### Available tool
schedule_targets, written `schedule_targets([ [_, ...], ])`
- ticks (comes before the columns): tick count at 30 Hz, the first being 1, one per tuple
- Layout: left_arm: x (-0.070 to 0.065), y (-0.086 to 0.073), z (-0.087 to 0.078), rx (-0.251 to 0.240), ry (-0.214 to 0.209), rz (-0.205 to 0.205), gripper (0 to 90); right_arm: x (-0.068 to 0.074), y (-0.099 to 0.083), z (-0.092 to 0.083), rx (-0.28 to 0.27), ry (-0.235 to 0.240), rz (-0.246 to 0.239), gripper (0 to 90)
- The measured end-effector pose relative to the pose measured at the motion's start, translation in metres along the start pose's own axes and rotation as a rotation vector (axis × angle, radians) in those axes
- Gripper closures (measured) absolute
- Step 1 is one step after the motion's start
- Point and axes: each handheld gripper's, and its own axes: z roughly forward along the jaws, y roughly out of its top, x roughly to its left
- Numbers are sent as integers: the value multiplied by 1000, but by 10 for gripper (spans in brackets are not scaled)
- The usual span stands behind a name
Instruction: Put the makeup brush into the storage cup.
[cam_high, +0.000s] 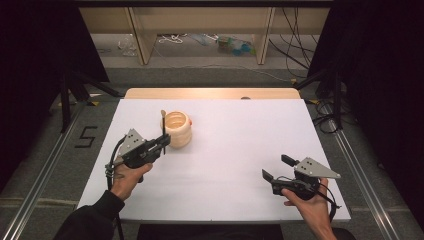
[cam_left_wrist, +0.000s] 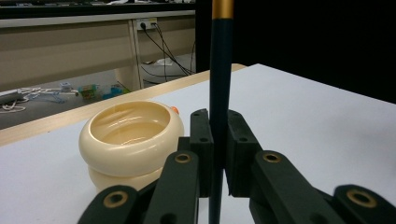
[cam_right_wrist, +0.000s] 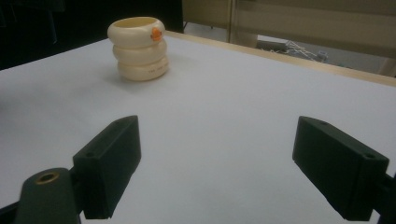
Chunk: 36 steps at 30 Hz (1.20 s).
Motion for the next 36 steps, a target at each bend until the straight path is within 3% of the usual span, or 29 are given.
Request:
schedule_targets([
  [6, 4, 4, 4, -8, 10, -6, 834, -1, -1, -4, 20, -7, 3, 164],
  [9, 6, 8, 6, -19, 13, -16, 834, -1, -2, -3, -11, 1, 16, 164],
  [18, 14, 18, 13, -32, 34, -16, 834, -3, -2, -6, -7, -18, 7, 165],
  [20, 16, 20, 15, -37, 39, -32, 834, -3, -2, -5, -9, -17, 9, 165],
  [28, 26, 26, 22, -40, 65, -33, 834, -2, -2, -5, -3, -11, 12, 165],
  [36, 27, 32, 32, -37, 75, -27, 834, -1, -2, -4, -9, 9, 21, 166],
])
